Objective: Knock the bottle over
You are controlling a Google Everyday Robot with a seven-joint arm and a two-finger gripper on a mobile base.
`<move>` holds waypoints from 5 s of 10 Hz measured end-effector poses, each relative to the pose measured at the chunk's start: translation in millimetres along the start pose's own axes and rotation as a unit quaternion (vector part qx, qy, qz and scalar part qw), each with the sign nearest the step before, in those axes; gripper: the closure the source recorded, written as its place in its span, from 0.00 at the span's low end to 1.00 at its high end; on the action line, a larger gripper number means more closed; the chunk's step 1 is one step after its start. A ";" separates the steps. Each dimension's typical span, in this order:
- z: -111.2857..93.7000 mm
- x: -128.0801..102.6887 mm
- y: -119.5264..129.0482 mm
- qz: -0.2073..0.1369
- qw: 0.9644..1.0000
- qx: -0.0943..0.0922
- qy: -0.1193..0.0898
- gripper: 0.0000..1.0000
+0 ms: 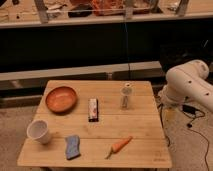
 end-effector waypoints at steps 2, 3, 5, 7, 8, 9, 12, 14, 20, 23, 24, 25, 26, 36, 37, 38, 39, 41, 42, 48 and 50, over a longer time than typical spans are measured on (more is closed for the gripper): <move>0.0 0.0 0.0 0.000 1.000 0.000 0.000 0.20; 0.0 0.0 0.0 0.000 1.000 0.000 0.000 0.20; 0.8 -2.4 -8.6 -0.004 1.000 0.007 0.002 0.20; 4.1 -11.4 -36.9 -0.014 1.000 0.018 0.003 0.20; 5.1 -14.9 -44.9 -0.018 1.000 0.021 0.004 0.20; 5.4 -16.2 -49.5 -0.021 0.999 0.025 0.005 0.20; 7.1 -28.5 -65.9 -0.035 0.999 0.036 0.008 0.20; 9.2 -35.2 -78.3 -0.042 0.998 0.042 0.009 0.20; 15.2 -47.9 -99.8 -0.059 0.997 0.048 0.008 0.20; 16.9 -61.8 -110.2 -0.070 0.996 0.050 0.007 0.20; 17.1 -64.1 -110.8 -0.073 0.996 0.050 0.006 0.20; 17.4 -64.7 -111.1 -0.074 0.996 0.050 0.006 0.20; 17.4 -66.5 -112.1 -0.077 0.996 0.050 0.006 0.20; 26.0 -92.0 -123.5 -0.109 0.993 0.046 -0.006 0.20; 26.9 -92.8 -124.2 -0.112 0.993 0.046 -0.008 0.20; 27.3 -93.3 -124.7 -0.115 0.992 0.046 -0.009 0.20; 28.2 -93.8 -125.1 -0.118 0.992 0.045 -0.010 0.20; 30.2 -95.1 -126.5 -0.124 0.991 0.045 -0.014 0.20; 31.4 -96.5 -127.5 -0.128 0.991 0.045 -0.015 0.20; 39.0 -99.5 -130.4 -0.146 0.988 0.045 -0.024 0.20; 43.1 -101.5 -131.2 -0.156 0.986 0.045 -0.027 0.20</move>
